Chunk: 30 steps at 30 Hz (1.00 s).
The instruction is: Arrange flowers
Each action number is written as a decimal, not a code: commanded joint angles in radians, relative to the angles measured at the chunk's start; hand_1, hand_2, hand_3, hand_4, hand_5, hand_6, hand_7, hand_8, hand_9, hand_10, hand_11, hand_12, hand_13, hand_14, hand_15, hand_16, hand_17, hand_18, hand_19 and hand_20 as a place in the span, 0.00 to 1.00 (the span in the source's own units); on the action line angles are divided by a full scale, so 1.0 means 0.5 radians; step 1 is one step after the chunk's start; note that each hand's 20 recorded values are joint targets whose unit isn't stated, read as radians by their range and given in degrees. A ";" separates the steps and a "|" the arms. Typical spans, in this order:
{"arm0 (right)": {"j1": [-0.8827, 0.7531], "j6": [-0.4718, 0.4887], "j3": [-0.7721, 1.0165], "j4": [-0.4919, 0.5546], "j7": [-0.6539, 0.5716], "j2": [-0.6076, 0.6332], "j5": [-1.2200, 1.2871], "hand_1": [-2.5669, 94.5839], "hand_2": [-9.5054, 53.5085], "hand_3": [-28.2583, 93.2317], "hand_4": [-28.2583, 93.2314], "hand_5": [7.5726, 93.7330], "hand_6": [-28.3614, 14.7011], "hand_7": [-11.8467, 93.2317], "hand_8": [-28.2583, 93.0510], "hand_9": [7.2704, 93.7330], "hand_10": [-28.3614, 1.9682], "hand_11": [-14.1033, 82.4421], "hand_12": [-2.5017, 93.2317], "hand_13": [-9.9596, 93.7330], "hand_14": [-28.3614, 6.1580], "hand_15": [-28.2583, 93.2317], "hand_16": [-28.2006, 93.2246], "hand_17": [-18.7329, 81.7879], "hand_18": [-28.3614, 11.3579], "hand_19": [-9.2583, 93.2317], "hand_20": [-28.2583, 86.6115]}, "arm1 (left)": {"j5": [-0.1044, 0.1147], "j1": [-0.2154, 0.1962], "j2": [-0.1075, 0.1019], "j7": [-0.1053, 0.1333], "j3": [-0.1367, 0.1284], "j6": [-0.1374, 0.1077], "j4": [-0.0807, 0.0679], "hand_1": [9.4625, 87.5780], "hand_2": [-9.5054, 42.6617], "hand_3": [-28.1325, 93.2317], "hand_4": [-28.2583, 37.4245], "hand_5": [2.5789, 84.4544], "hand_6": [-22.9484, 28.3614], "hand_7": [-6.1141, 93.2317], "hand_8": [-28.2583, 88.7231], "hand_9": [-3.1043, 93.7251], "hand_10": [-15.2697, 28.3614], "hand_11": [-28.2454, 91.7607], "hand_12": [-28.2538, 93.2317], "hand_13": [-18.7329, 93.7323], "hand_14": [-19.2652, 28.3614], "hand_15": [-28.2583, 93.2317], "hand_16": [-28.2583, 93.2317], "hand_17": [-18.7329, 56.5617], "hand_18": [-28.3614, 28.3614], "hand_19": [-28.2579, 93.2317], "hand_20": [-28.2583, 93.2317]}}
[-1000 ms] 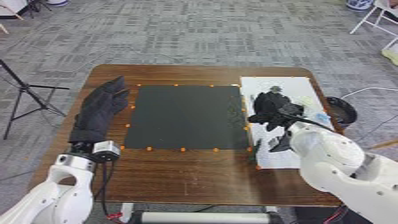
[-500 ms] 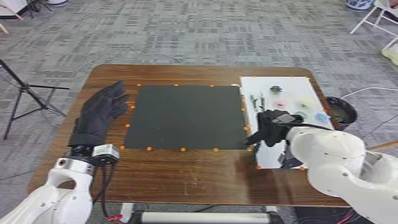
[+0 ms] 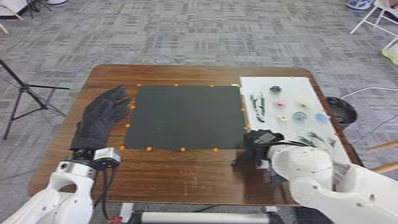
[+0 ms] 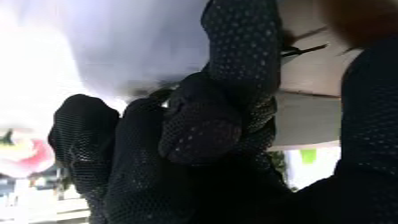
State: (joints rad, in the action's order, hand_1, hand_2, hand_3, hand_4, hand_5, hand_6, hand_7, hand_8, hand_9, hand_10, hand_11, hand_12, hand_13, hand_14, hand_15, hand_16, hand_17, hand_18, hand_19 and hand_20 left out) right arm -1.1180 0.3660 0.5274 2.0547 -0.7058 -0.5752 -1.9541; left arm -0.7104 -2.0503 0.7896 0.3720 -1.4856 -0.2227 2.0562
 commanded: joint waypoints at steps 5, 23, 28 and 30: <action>0.099 0.151 -0.163 -0.226 -0.171 -0.136 -0.041 0.19 0.05 0.79 0.00 1.00 0.72 0.51 0.17 1.00 0.65 0.74 0.42 0.94 0.58 0.90 0.54 0.73 0.14 1.00 0.87 | 0.007 -0.027 0.021 -0.023 0.013 0.027 0.015 0.25 0.08 0.78 0.04 0.34 0.50 0.28 0.16 0.26 0.58 0.41 0.39 0.33 0.66 0.46 0.29 0.12 0.83 0.55 0.33; 0.047 0.339 0.087 -0.081 -0.211 -0.082 0.089 0.30 0.00 0.86 0.00 0.92 0.70 0.44 0.15 0.95 0.65 0.70 0.46 0.89 0.61 0.88 0.55 0.69 0.16 1.00 0.83 | 0.016 -0.052 0.044 -0.021 -0.002 0.020 0.023 0.25 0.09 0.77 0.05 0.34 0.50 0.28 0.16 0.26 0.59 0.40 0.39 0.33 0.67 0.46 0.28 0.12 0.83 0.55 0.33; -0.057 0.425 0.399 0.097 -0.179 -0.069 0.146 0.29 0.03 0.85 0.01 0.92 0.69 0.44 0.15 0.95 0.64 0.70 0.46 0.89 0.59 0.88 0.55 0.68 0.15 1.00 0.83 | 0.013 -0.049 0.054 -0.023 -0.007 0.015 0.023 0.24 0.09 0.78 0.05 0.35 0.50 0.28 0.16 0.26 0.59 0.41 0.39 0.33 0.67 0.46 0.29 0.12 0.83 0.55 0.33; -0.080 0.404 0.483 0.141 -0.138 -0.057 0.181 0.30 0.04 0.85 0.02 0.90 0.67 0.44 0.16 0.92 0.61 0.70 0.46 0.86 0.56 0.89 0.55 0.66 0.14 1.00 0.82 | 0.013 -0.044 0.058 -0.024 -0.003 0.017 0.020 0.24 0.08 0.78 0.04 0.35 0.50 0.28 0.16 0.26 0.59 0.41 0.39 0.33 0.67 0.46 0.28 0.12 0.83 0.55 0.33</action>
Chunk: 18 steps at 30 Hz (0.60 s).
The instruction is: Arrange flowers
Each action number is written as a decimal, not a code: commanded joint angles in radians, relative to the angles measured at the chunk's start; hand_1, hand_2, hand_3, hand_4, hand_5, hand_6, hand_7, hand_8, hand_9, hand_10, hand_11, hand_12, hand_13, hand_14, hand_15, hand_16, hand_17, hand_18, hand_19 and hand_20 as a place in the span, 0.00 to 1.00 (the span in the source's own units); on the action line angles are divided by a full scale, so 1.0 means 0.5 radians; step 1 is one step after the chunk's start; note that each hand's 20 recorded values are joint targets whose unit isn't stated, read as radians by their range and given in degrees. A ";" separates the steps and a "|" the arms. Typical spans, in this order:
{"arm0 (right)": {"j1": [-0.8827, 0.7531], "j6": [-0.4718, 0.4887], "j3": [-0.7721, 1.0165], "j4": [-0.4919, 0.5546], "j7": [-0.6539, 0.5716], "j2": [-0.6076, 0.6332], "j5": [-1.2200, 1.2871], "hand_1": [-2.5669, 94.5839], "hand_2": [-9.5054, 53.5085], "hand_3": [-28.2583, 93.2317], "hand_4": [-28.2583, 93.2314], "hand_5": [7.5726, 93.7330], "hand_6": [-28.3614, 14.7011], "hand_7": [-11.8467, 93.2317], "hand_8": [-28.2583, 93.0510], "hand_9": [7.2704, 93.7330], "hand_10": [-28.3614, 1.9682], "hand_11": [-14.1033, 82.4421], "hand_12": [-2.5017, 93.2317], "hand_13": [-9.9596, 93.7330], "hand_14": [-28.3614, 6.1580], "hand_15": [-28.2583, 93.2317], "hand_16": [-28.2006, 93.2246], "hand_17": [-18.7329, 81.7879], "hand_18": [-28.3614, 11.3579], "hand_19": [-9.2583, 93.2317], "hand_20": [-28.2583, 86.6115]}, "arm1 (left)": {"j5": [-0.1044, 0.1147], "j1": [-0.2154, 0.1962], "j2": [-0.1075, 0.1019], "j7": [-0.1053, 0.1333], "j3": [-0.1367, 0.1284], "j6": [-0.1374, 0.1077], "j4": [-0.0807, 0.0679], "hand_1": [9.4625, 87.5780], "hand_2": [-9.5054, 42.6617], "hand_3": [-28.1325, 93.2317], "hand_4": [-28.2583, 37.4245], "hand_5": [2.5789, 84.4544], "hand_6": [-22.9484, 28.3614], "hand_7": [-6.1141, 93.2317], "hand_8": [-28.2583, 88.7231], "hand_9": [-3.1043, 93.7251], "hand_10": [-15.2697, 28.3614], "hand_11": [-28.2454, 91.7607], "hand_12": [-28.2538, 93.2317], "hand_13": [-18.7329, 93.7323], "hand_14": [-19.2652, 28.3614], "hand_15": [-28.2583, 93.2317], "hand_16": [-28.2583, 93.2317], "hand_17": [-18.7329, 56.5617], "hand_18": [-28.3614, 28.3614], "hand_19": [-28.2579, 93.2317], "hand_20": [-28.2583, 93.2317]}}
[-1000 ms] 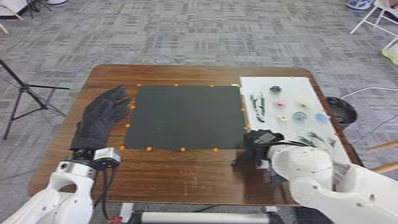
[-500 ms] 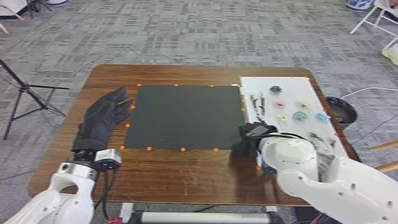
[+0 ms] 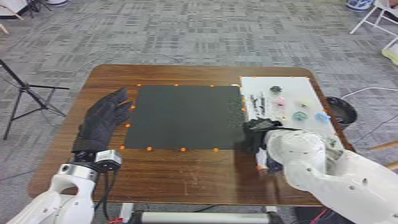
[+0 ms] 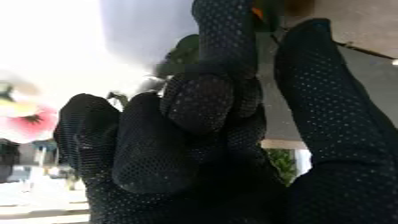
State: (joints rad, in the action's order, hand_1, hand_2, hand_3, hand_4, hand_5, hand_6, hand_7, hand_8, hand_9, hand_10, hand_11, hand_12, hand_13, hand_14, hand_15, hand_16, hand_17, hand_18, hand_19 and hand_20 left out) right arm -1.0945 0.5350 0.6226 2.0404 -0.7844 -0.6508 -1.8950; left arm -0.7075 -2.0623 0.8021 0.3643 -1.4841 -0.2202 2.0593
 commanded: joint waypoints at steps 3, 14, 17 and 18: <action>-0.162 -0.049 0.344 0.208 0.110 0.112 0.010 0.33 0.05 0.86 0.04 0.83 0.65 0.41 0.15 0.87 0.57 0.71 0.47 0.82 0.53 0.89 0.55 0.62 0.14 1.00 0.80 | 0.006 -0.016 0.038 -0.011 -0.004 0.014 0.012 0.24 0.08 0.78 0.04 0.35 0.50 0.28 0.16 0.26 0.59 0.41 0.39 0.33 0.67 0.46 0.28 0.12 0.83 0.54 0.33; -0.021 -0.358 -0.047 -0.034 0.413 0.197 -0.438 0.37 0.00 0.90 0.00 0.50 0.56 0.34 0.15 0.49 0.43 0.73 0.45 0.61 0.43 0.89 0.51 0.45 0.17 0.93 0.68 | 0.007 -0.022 0.045 -0.010 -0.010 0.007 0.015 0.24 0.08 0.79 0.03 0.35 0.50 0.28 0.16 0.26 0.59 0.41 0.39 0.33 0.67 0.46 0.28 0.12 0.83 0.55 0.33; 0.072 -0.585 -0.218 -0.154 0.770 0.322 -0.679 0.43 0.00 0.94 0.00 0.42 0.62 0.40 0.12 0.38 0.44 0.76 0.46 0.52 0.44 0.90 0.50 0.39 0.21 0.85 0.68 | 0.011 -0.035 0.049 -0.004 -0.013 0.000 0.019 0.24 0.08 0.78 0.04 0.35 0.51 0.27 0.16 0.26 0.59 0.40 0.39 0.33 0.67 0.46 0.28 0.12 0.83 0.55 0.33; 0.167 -0.702 -0.364 -0.174 0.743 0.368 -0.703 0.44 0.00 0.95 0.00 0.41 0.64 0.41 0.11 0.37 0.45 0.76 0.47 0.50 0.45 0.90 0.49 0.37 0.23 0.83 0.67 | 0.012 -0.035 0.048 -0.004 -0.011 -0.002 0.019 0.24 0.09 0.78 0.04 0.35 0.51 0.27 0.16 0.26 0.59 0.40 0.39 0.33 0.67 0.46 0.28 0.12 0.83 0.54 0.33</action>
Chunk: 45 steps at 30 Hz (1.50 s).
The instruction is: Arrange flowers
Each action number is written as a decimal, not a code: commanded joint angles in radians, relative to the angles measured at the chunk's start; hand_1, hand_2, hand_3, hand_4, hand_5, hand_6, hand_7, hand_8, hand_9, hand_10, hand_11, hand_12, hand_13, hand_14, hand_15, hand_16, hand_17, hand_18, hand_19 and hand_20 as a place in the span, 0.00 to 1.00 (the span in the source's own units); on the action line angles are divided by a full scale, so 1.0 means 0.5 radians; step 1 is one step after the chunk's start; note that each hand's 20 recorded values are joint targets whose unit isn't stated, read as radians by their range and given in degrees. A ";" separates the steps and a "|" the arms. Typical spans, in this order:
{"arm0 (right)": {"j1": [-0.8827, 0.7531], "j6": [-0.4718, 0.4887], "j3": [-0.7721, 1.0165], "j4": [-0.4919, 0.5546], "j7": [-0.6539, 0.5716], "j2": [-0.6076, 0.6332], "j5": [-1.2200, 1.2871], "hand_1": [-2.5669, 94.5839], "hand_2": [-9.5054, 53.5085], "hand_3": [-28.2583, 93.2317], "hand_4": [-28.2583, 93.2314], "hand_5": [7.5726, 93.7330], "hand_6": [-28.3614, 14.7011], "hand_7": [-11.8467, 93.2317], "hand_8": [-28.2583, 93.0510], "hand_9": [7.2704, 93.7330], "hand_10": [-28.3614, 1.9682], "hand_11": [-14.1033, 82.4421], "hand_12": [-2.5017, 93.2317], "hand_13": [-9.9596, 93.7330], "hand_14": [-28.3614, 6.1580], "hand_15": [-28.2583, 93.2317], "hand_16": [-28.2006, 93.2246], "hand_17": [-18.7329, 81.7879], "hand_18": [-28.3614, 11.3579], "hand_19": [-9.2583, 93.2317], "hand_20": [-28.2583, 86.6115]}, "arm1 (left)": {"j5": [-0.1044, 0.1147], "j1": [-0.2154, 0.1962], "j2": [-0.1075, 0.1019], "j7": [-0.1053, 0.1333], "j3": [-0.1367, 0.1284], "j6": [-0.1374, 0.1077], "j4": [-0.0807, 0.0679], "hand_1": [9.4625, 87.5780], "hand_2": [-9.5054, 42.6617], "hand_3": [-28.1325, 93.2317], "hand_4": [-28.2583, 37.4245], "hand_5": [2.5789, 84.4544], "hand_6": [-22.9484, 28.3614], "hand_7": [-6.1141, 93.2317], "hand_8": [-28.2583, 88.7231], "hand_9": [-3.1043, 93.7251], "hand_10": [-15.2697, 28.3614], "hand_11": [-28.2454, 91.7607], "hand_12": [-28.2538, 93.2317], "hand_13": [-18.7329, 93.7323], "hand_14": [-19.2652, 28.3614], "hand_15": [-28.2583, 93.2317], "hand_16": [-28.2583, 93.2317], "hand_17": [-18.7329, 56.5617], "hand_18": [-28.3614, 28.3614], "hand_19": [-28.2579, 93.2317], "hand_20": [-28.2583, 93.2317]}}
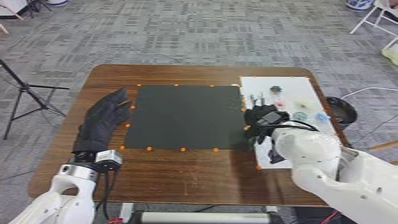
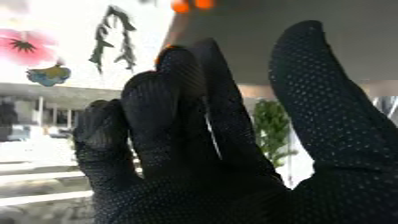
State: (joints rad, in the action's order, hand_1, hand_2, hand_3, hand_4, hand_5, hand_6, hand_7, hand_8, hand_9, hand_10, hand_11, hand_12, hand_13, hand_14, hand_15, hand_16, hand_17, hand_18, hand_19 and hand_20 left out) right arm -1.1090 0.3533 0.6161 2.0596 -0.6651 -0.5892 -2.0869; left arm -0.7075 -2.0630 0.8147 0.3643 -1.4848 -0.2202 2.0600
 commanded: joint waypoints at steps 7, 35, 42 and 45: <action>0.480 -0.813 -0.699 -0.320 0.998 0.526 -0.424 0.50 0.00 0.96 0.00 0.36 0.77 0.50 0.07 0.30 0.49 0.77 0.50 0.42 0.56 0.87 0.54 0.32 0.28 0.76 0.66 | 0.007 -0.045 0.023 -0.001 -0.017 -0.008 0.020 0.25 0.09 0.78 0.05 0.35 0.51 0.26 0.17 0.26 0.59 0.40 0.39 0.32 0.67 0.45 0.28 0.12 0.83 0.54 0.33; -0.034 -1.580 -0.614 -0.273 1.022 0.518 -0.347 0.40 0.00 0.88 0.00 0.41 0.69 0.56 0.06 0.38 0.52 0.81 0.48 0.50 0.56 0.90 0.51 0.34 0.28 0.77 0.67 | 0.006 -0.039 0.037 -0.001 -0.003 -0.001 0.017 0.25 0.08 0.78 0.07 0.35 0.51 0.26 0.17 0.25 0.59 0.40 0.39 0.32 0.67 0.45 0.28 0.12 0.82 0.54 0.34; 0.074 -1.822 -0.726 -0.314 0.877 0.457 -0.425 0.35 0.00 0.92 0.00 0.42 0.69 0.63 0.06 0.40 0.52 0.82 0.49 0.52 0.55 0.90 0.51 0.35 0.28 0.78 0.67 | 0.003 -0.043 0.033 0.002 -0.007 0.003 0.019 0.26 0.08 0.78 0.07 0.35 0.51 0.25 0.17 0.25 0.59 0.40 0.39 0.32 0.66 0.44 0.28 0.12 0.82 0.54 0.34; 0.098 -1.863 -0.728 -0.329 0.864 0.445 -0.433 0.35 0.00 0.92 0.00 0.43 0.67 0.68 0.04 0.40 0.52 0.82 0.50 0.52 0.55 0.91 0.51 0.35 0.28 0.78 0.67 | 0.006 -0.050 0.037 0.000 -0.008 -0.002 0.020 0.26 0.08 0.78 0.07 0.35 0.51 0.25 0.17 0.25 0.59 0.40 0.39 0.32 0.66 0.44 0.28 0.12 0.82 0.54 0.34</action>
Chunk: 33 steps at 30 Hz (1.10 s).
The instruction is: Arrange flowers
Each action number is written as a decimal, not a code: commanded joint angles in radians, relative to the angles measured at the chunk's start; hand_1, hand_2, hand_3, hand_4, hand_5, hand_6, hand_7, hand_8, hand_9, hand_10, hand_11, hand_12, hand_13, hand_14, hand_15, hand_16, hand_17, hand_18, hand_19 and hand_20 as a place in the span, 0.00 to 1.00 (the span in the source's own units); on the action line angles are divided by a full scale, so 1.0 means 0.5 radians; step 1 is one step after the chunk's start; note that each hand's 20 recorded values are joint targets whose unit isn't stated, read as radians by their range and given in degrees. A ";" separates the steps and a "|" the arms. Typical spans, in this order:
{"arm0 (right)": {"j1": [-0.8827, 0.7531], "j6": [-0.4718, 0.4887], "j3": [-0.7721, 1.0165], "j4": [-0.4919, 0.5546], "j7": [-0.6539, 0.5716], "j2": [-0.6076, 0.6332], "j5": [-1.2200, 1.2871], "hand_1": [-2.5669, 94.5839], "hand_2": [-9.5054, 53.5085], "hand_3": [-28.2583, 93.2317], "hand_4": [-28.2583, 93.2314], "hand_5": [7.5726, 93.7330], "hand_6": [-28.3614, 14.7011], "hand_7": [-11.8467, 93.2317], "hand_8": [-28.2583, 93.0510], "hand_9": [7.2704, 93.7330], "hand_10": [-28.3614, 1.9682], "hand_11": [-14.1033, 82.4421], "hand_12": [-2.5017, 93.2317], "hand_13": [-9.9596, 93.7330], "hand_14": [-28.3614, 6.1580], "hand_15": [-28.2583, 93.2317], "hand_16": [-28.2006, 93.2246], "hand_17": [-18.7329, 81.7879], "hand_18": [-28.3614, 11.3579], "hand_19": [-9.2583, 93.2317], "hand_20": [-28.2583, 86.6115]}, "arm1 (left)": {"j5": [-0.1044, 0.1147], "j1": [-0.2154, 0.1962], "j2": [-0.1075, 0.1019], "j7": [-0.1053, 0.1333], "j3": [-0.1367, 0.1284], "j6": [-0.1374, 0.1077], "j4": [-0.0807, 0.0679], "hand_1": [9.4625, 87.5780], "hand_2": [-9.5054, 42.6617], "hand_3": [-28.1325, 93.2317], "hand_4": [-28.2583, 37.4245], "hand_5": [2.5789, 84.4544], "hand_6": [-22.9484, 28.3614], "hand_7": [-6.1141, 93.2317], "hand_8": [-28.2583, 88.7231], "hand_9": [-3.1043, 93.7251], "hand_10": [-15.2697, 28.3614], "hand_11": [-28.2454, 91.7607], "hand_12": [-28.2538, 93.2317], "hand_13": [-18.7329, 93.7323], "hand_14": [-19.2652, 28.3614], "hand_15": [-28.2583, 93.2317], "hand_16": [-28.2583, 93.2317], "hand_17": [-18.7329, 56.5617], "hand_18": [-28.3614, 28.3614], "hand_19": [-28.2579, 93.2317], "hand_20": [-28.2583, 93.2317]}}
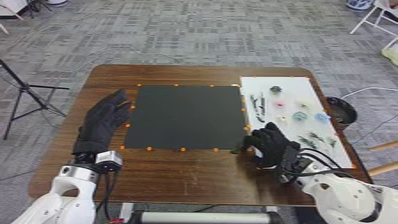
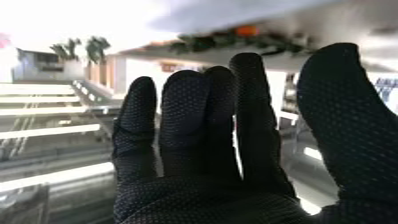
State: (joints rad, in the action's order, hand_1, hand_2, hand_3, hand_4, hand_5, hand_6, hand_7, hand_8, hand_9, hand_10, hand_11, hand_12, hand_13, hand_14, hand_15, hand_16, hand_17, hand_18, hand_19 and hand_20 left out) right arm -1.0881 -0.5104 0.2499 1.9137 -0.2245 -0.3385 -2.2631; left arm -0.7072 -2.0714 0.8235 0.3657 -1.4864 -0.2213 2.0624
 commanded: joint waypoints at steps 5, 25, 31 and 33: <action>0.124 -0.093 -0.046 -0.087 0.010 -0.088 -0.065 0.35 0.00 0.93 0.00 0.41 0.67 0.68 0.03 0.40 0.52 0.82 0.50 0.52 0.55 0.91 0.52 0.35 0.28 0.78 0.67 | 0.004 -0.029 0.021 -0.006 0.002 0.004 0.011 0.26 0.08 0.78 0.07 0.35 0.51 0.25 0.17 0.25 0.59 0.40 0.39 0.32 0.66 0.44 0.28 0.12 0.82 0.53 0.34; 0.362 0.332 -0.171 -0.259 0.422 -0.092 -0.005 0.42 0.00 0.89 0.00 0.51 0.77 0.54 0.05 0.44 0.60 0.80 0.46 0.53 0.59 0.89 0.51 0.34 0.29 0.77 0.67 | 0.004 -0.031 0.012 0.000 -0.007 -0.001 0.013 0.26 0.08 0.78 0.07 0.35 0.51 0.25 0.17 0.25 0.59 0.40 0.39 0.32 0.66 0.45 0.28 0.12 0.82 0.53 0.34; 0.467 0.426 -0.289 -0.236 0.438 -0.079 -0.002 0.46 0.00 0.86 0.00 0.50 0.77 0.52 0.06 0.44 0.61 0.80 0.47 0.52 0.59 0.89 0.51 0.34 0.29 0.76 0.67 | 0.007 -0.021 0.015 0.000 0.000 0.006 0.007 0.26 0.08 0.78 0.07 0.35 0.52 0.26 0.17 0.25 0.59 0.40 0.39 0.32 0.66 0.45 0.28 0.12 0.82 0.53 0.34; 0.434 0.417 -0.286 -0.228 0.402 -0.085 -0.011 0.47 0.00 0.85 0.00 0.49 0.76 0.57 0.07 0.44 0.61 0.80 0.46 0.52 0.60 0.89 0.51 0.34 0.29 0.76 0.67 | 0.005 -0.016 0.018 0.000 0.003 0.007 0.006 0.25 0.09 0.77 0.07 0.35 0.52 0.26 0.17 0.25 0.59 0.40 0.39 0.32 0.66 0.45 0.28 0.12 0.82 0.53 0.34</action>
State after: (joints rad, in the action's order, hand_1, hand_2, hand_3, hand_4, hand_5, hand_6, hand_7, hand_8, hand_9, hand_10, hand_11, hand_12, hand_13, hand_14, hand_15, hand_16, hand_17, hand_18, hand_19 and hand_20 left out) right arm -0.8613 -0.2997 0.1768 1.8065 -0.0164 -0.3922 -2.2531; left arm -0.7072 -2.0728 0.8242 0.3657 -1.4841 -0.2215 2.0621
